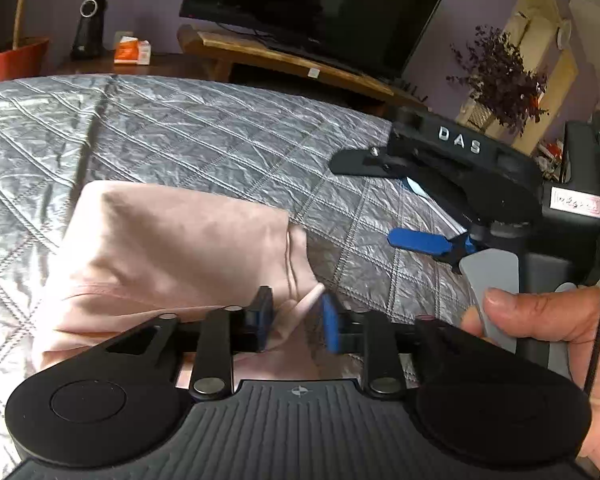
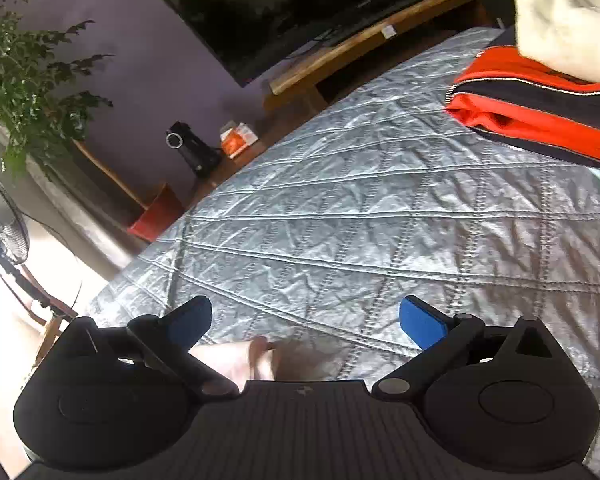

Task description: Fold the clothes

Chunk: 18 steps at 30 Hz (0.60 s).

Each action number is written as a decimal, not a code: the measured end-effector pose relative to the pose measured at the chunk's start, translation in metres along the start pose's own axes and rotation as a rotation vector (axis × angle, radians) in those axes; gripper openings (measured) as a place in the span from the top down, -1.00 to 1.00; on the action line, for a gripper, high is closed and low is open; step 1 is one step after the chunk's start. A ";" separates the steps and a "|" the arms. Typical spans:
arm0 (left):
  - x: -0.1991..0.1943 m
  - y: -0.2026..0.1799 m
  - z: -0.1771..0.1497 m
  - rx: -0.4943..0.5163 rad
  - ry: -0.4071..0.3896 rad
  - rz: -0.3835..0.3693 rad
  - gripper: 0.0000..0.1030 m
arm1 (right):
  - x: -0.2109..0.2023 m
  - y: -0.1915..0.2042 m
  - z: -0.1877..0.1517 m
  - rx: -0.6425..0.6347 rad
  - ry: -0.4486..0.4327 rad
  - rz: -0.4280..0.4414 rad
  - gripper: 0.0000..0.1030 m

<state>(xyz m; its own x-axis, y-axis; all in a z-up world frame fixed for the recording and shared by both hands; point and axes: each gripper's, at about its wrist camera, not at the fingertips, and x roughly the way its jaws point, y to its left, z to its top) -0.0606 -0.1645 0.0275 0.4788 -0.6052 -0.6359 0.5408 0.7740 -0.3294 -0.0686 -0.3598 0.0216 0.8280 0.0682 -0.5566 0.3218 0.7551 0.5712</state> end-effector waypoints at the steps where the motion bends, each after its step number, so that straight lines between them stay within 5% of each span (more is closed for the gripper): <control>1: -0.001 0.000 0.000 -0.006 0.001 -0.002 0.23 | 0.000 0.001 0.000 -0.005 -0.002 0.002 -0.99; 9: -0.071 0.045 0.019 -0.162 -0.130 -0.011 -0.42 | -0.004 0.006 0.003 -0.007 -0.041 0.052 -1.00; 18: -0.034 0.080 0.041 -0.037 0.048 0.256 -0.44 | 0.001 0.019 0.000 -0.037 -0.020 0.069 -1.00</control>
<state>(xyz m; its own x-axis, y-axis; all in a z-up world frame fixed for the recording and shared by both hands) -0.0053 -0.0898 0.0515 0.5630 -0.3796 -0.7341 0.3801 0.9077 -0.1778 -0.0616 -0.3459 0.0318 0.8567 0.1084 -0.5043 0.2466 0.7725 0.5851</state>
